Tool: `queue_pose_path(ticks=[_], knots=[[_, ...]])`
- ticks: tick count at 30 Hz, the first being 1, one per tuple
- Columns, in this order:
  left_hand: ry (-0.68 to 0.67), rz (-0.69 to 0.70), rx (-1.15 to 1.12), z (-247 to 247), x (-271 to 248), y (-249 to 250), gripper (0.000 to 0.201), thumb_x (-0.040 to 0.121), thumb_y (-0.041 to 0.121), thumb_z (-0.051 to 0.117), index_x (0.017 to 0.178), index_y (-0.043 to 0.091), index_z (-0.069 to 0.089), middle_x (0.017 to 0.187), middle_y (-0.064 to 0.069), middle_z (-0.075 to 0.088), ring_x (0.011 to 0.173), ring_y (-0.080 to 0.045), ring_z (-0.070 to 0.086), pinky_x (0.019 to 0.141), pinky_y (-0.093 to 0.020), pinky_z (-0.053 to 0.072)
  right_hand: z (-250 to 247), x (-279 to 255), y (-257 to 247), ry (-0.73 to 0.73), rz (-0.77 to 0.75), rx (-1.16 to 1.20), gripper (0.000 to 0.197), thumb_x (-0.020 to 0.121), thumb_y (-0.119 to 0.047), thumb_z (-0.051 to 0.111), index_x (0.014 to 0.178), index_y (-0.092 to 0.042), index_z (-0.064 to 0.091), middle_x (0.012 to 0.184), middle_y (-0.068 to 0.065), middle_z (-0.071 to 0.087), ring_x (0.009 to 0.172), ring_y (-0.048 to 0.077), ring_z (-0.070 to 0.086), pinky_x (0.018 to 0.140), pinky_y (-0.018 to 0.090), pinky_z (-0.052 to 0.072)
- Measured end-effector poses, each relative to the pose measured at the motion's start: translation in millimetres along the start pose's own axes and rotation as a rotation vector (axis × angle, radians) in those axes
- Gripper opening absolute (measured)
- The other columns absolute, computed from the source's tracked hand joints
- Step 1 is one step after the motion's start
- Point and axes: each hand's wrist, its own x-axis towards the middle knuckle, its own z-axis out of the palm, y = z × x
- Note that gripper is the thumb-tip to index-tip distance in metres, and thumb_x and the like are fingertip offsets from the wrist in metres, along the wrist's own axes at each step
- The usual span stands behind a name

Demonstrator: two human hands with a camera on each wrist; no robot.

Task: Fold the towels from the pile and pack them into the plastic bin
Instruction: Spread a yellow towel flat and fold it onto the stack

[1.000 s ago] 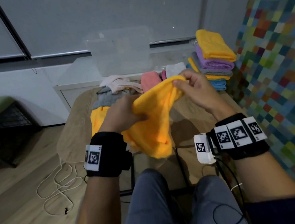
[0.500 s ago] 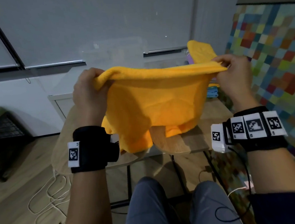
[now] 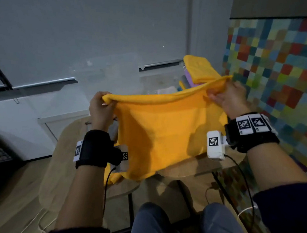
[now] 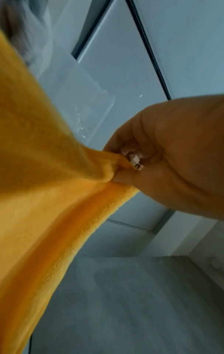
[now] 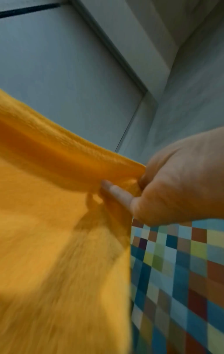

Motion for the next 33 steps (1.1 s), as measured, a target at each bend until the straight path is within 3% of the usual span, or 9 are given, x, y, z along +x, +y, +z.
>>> queue_pose_path(ticks=[6,10,15,19,22,25,27,30,33], knots=[[0.089,0.228,-0.321,0.0,33.3,47.8,0.014,0.086,0.007,0.057,0.089,0.019,0.053,0.081,0.000,0.058,0.071,0.005,0.057,0.065,-0.015,0.045,18.9,-3.6,-44.9,-0.026,-0.263,0.274,0.021,0.103,-0.015,0.033,0.096,-0.018,0.052,0.087,-0.001,0.059,0.077,0.011,0.058,0.068,0.024,0.049],[0.020,0.273,-0.530,-9.0,13.5,72.4,0.012,0.088,0.008,0.059,0.098,0.015,0.057,0.086,0.002,0.062,0.078,-0.005,0.059,0.070,-0.024,0.047,1.8,-16.4,-57.3,0.071,-0.413,0.360,0.023,0.103,-0.018,0.033,0.093,-0.019,0.054,0.088,0.003,0.061,0.079,0.015,0.061,0.072,0.028,0.053],[-0.267,0.010,-0.507,-19.3,-50.8,51.3,0.011,0.091,0.031,0.057,0.091,0.021,0.063,0.082,0.007,0.067,0.079,-0.005,0.062,0.069,-0.021,0.052,-48.6,-36.9,-18.2,0.357,-0.468,0.143,0.036,0.097,-0.018,0.041,0.061,-0.021,0.039,0.055,-0.011,0.038,0.050,0.005,0.034,0.052,0.024,0.029],[-0.451,-0.283,-0.450,-19.2,-112.3,-0.1,0.061,0.059,0.061,0.076,0.091,0.011,0.064,0.086,-0.006,0.066,0.080,-0.012,0.062,0.068,-0.022,0.053,-88.6,-48.6,35.6,0.506,-0.380,-0.096,0.040,0.094,-0.024,0.043,0.055,-0.022,0.036,0.054,-0.005,0.035,0.049,0.004,0.032,0.054,0.026,0.028],[-0.478,-0.471,-0.448,-24.4,-142.7,-26.4,0.058,0.046,0.060,0.082,0.082,0.018,0.066,0.088,-0.008,0.063,0.078,-0.013,0.060,0.060,-0.018,0.051,-107.3,-61.0,65.1,0.503,-0.405,-0.193,0.039,0.090,-0.020,0.044,0.052,-0.022,0.032,0.053,-0.003,0.029,0.048,0.004,0.028,0.053,0.025,0.026],[-0.503,-0.564,-0.491,-29.8,-152.5,-39.5,0.055,0.035,0.058,0.087,0.074,0.023,0.070,0.087,-0.006,0.064,0.081,-0.013,0.061,0.068,-0.021,0.052,-116.9,-67.2,78.6,0.579,-0.388,-0.407,0.037,0.086,-0.028,0.043,0.053,-0.015,0.034,0.053,0.003,0.028,0.050,0.012,0.028,0.052,0.029,0.024],[-0.504,-0.598,-0.518,-27.8,-154.7,-41.5,0.045,0.043,0.050,0.088,0.072,0.021,0.069,0.080,-0.001,0.065,0.073,-0.007,0.063,0.064,-0.017,0.052,-120.4,-68.1,82.8,0.663,-0.405,-0.534,0.036,0.083,-0.033,0.042,0.056,-0.010,0.037,0.053,0.006,0.028,0.053,0.017,0.031,0.055,0.030,0.024],[-0.408,-0.626,-0.525,-11.0,-153.7,-39.4,0.009,0.081,0.026,0.066,0.078,0.021,0.058,0.078,0.003,0.060,0.071,-0.004,0.059,0.067,-0.020,0.048,-120.7,-63.1,86.0,0.627,-0.470,-0.522,0.034,0.085,-0.030,0.041,0.054,-0.020,0.034,0.051,-0.002,0.031,0.053,0.012,0.032,0.057,0.028,0.030],[-0.282,-0.599,-0.465,13.7,-137.6,-47.9,0.014,0.093,0.025,0.053,0.080,0.021,0.057,0.077,0.004,0.058,0.073,-0.006,0.054,0.069,-0.024,0.042,-111.6,-47.1,91.5,0.494,-0.499,-0.451,0.031,0.095,-0.027,0.041,0.064,-0.023,0.043,0.061,-0.011,0.037,0.057,0.001,0.038,0.060,0.021,0.035]])
